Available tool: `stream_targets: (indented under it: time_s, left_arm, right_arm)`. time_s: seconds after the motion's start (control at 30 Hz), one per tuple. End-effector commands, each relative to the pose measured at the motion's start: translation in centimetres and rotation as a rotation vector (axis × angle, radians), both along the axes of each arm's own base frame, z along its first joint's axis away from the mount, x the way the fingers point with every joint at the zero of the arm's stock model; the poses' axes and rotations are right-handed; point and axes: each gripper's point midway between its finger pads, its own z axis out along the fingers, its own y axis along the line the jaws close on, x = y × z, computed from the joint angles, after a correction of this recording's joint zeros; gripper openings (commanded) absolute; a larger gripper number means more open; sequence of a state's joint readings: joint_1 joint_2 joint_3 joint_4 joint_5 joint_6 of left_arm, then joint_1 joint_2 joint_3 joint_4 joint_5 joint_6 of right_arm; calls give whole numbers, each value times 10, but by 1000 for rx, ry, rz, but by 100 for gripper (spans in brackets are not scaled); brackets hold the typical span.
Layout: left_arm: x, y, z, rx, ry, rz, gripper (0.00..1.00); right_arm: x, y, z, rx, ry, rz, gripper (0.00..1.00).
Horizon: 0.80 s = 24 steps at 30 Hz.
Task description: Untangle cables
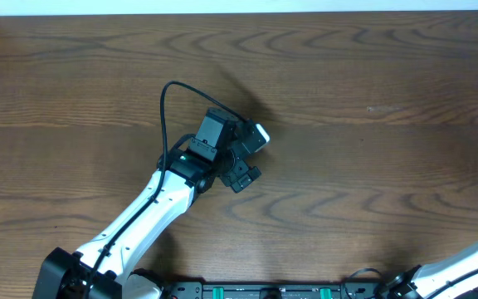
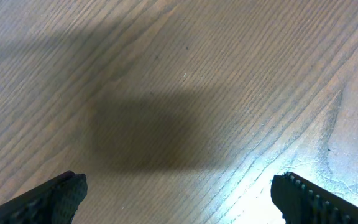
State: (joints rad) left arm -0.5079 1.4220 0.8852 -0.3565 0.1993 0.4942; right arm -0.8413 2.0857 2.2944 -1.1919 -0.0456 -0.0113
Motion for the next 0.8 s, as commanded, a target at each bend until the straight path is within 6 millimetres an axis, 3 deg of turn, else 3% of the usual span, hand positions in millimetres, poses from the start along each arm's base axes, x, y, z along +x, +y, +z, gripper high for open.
stream_targets:
  time_s: [0.0, 0.07, 0.17, 0.37, 0.47, 0.77]
  left_arm:
    - [2, -1, 7, -7, -17, 6, 100]
    - [2, -1, 7, -7, -17, 6, 100]
    - [2, -1, 7, -7, -17, 6, 100]
    - [2, -1, 7, -7, -17, 6, 100]
    - [2, -1, 7, -7, -17, 6, 100]
    - [2, -1, 7, -7, -17, 6, 100]
  right_arm:
    - [1, 7, 27, -15, -71, 6, 28]
    - [2, 8, 27, -13, -72, 9, 53]
    - [2, 9, 27, -9, -71, 10, 72]
    - [16, 25, 29, 61, -146, 89, 81]
    - [33, 45, 36, 109, -222, 212, 99]
    - [76, 106, 46, 187, -311, 438, 99]
